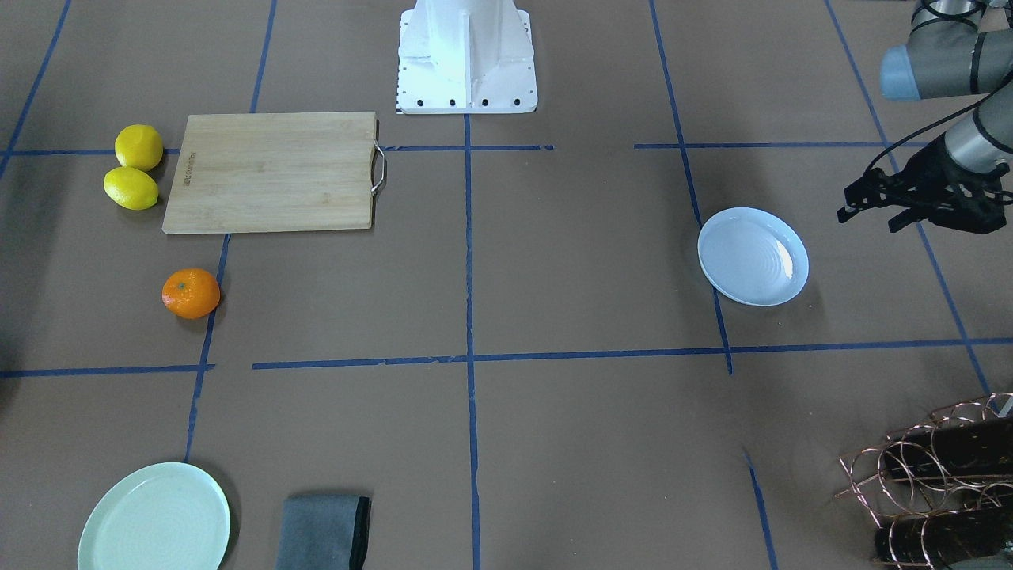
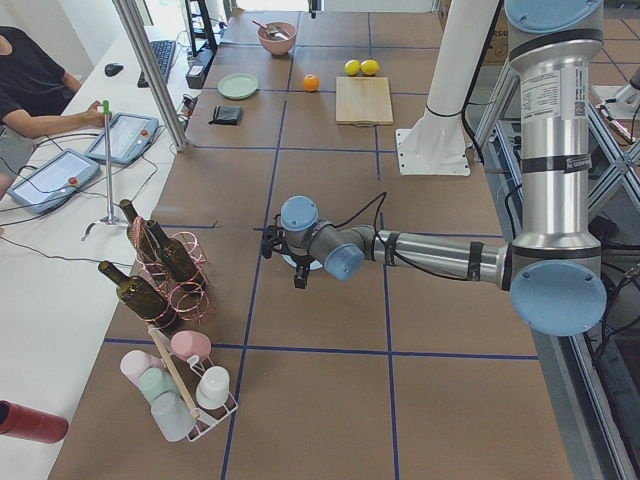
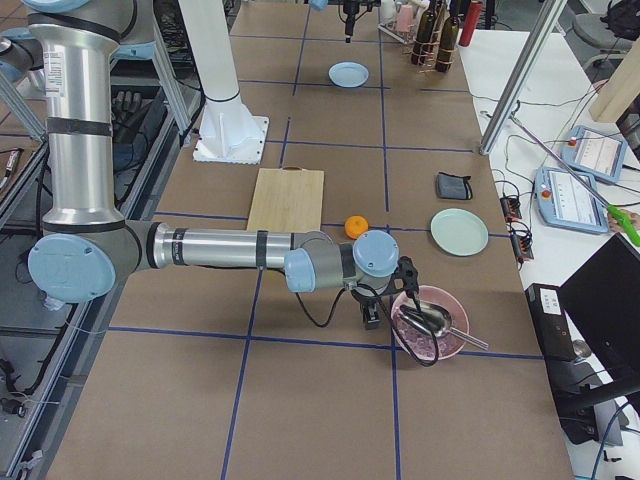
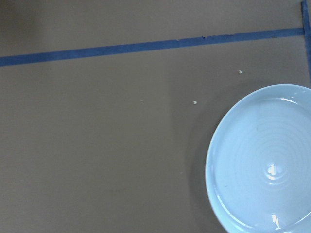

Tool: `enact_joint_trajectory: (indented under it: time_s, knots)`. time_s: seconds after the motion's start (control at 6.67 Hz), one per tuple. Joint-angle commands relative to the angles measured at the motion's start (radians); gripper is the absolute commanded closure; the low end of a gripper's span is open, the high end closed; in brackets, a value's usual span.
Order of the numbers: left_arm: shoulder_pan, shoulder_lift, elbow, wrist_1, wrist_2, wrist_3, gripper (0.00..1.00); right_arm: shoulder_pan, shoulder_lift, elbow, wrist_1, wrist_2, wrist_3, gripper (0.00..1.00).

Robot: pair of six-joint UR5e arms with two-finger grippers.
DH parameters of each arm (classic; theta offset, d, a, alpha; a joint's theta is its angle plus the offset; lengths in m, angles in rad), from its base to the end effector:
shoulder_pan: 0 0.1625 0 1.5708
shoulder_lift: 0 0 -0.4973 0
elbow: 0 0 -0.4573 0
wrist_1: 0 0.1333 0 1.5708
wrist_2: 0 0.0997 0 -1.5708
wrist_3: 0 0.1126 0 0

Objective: Pick orange to plate
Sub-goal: 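Grasp the pale blue plate rim with the left gripper and slide it centerward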

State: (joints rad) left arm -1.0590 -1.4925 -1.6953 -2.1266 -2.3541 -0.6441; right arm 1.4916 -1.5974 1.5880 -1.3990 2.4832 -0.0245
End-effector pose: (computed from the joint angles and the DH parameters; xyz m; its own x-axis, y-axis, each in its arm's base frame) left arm 0.2201 -0.5018 0.6465 0.5799 0.1246 -0.8051 -0.0693 0.9922 0.1036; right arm 0.0003 -0.5553 0.7158 0.5977 -0.1999 0.7764 0.0928 0.9791 0.1808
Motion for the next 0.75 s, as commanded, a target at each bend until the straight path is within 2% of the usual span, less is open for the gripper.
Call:
enact_joint_trajectory:
  time_s: [0.0, 0.3, 0.45, 0.6]
  knots:
    - [0.068, -0.072, 0.08, -0.023, 0.007, -0.065, 0.12, -0.001, -0.006, -0.005, 0.0, 0.008, 0.001, 0.0]
    - [0.091, -0.1, 0.12, -0.023, 0.007, -0.066, 0.15, -0.002, -0.009, -0.008, -0.002, 0.008, 0.001, 0.0]
    - [0.093, -0.106, 0.124, -0.023, 0.007, -0.065, 0.23, -0.002, -0.009, -0.007, 0.0, 0.009, 0.001, 0.0]
    - [0.094, -0.106, 0.132, -0.021, 0.007, -0.065, 0.39, -0.002, -0.009, -0.008, 0.0, 0.008, 0.001, 0.0]
